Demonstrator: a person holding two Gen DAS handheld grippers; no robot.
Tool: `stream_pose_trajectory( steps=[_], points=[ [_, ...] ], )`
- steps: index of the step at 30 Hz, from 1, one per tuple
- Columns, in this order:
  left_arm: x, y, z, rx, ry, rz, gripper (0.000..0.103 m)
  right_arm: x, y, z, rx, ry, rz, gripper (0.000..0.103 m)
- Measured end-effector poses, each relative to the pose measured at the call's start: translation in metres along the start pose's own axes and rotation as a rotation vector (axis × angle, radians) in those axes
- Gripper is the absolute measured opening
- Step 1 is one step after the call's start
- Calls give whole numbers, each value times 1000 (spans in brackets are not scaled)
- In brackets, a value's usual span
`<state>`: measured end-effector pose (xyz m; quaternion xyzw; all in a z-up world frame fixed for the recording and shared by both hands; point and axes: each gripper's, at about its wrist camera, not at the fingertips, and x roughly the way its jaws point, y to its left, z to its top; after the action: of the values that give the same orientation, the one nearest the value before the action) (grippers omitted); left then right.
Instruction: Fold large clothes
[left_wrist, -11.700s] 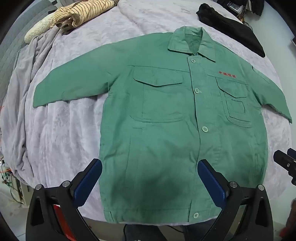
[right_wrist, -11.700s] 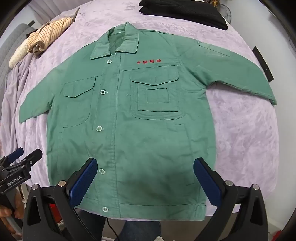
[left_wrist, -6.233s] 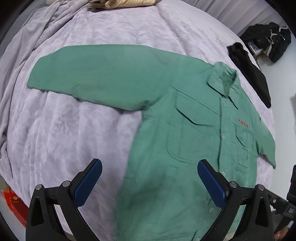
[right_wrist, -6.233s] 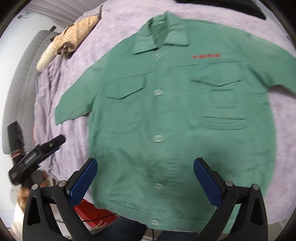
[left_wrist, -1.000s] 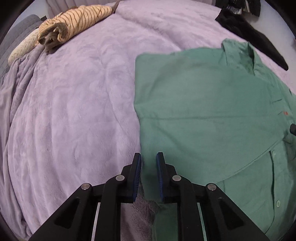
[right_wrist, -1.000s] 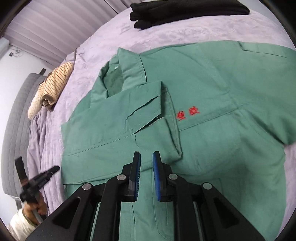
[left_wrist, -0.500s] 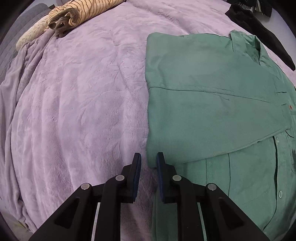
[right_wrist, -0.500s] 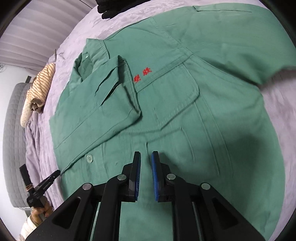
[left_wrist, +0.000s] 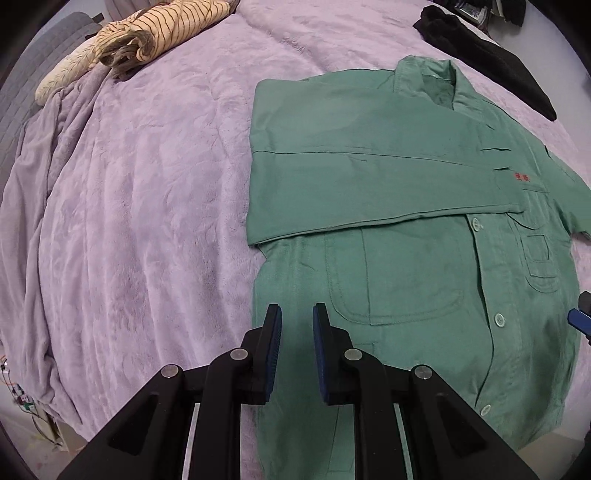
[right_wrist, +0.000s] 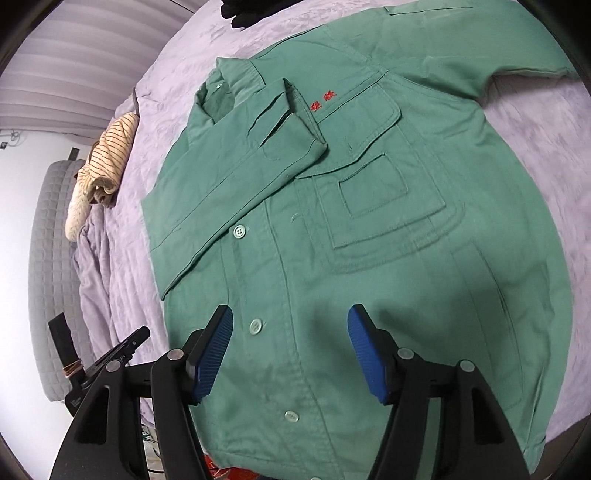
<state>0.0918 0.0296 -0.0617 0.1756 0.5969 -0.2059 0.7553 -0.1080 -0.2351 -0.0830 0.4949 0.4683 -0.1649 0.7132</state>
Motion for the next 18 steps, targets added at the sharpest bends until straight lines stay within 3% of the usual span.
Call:
stream_pose_trajectory(
  steps=[2,3,4,7,14,17,18],
  points=[
    [-7,-2,-3,8,8,-13,24,-6,4,-5,-1,-3,3,70],
    [-11,-4,-6,12,13,-16,68,-10,5,-7,-2,-6,2,70],
    [-15,-4,-7,12,11,-9,103,-13,6,-8,-3,-10,2,70],
    [-34,-11,-13,35,-33,-2,102,-24,11,-12,-6,-26,8,80],
    [-52,-25,-16,23,-27,-31,102,-36,25,-20,-35,-52,37,83],
    [-50,-33,-11,28,-5,-29,102,-39,25,-23,-48,-77,58,93],
    [-49,-38,-10,37,1,-30,102,-39,24,-23,-48,-76,72,103]
  ],
)
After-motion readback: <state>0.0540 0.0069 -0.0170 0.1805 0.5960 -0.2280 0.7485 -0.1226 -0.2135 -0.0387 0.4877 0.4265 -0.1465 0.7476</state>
